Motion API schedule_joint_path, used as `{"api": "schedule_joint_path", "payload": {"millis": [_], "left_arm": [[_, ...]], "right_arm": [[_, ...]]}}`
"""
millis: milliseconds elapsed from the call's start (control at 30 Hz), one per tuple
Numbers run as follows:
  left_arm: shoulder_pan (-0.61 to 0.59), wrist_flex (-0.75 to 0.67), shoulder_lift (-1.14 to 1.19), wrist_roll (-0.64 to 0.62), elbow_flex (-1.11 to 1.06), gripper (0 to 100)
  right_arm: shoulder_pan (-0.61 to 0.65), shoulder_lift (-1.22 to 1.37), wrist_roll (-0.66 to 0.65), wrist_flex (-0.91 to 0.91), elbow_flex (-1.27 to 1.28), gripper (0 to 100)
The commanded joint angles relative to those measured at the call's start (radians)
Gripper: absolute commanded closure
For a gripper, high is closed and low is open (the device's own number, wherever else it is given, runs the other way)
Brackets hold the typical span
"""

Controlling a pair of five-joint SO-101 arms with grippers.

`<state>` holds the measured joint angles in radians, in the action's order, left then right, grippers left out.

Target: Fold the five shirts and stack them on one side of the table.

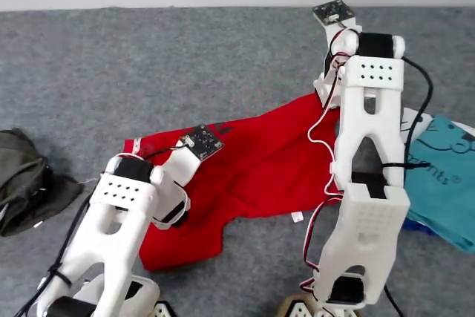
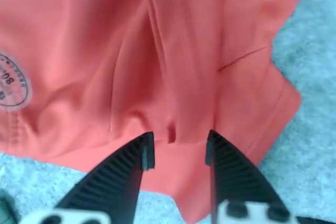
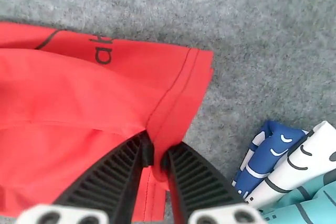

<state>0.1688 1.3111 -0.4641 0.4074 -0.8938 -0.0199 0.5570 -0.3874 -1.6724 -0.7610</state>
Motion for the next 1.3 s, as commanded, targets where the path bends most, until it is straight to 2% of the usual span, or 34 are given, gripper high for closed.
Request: {"api": "schedule_joint_path", "payload": {"millis": [0, 567, 700, 1033, 1133, 1267], "left_arm": [[0.014, -0.002, 0.0, -0.005, 0.002, 83], [0.014, -0.005, 0.0, -0.005, -0.024, 83], [0.014, -0.008, 0.071, -0.005, -0.028, 83], [0.103, -0.006, 0.112, -0.021, -0.008, 93], [0.1, -0.008, 0.112, -0.074, 0.019, 93], [0.094, -0.005, 0.112, -0.081, 0.048, 93]], "right_arm": [[-0.004, -0.012, -0.009, -0.01, -0.051, 99.0], [-0.004, -0.01, -0.006, -0.01, -0.051, 99.0], [-0.004, -0.01, -0.006, -0.01, -0.051, 99.0], [-0.012, -0.018, -0.008, -0.012, -0.051, 99.0], [-0.012, -0.018, -0.009, -0.012, -0.051, 99.0], [-0.012, -0.018, -0.009, -0.012, -0.051, 99.0]]}}
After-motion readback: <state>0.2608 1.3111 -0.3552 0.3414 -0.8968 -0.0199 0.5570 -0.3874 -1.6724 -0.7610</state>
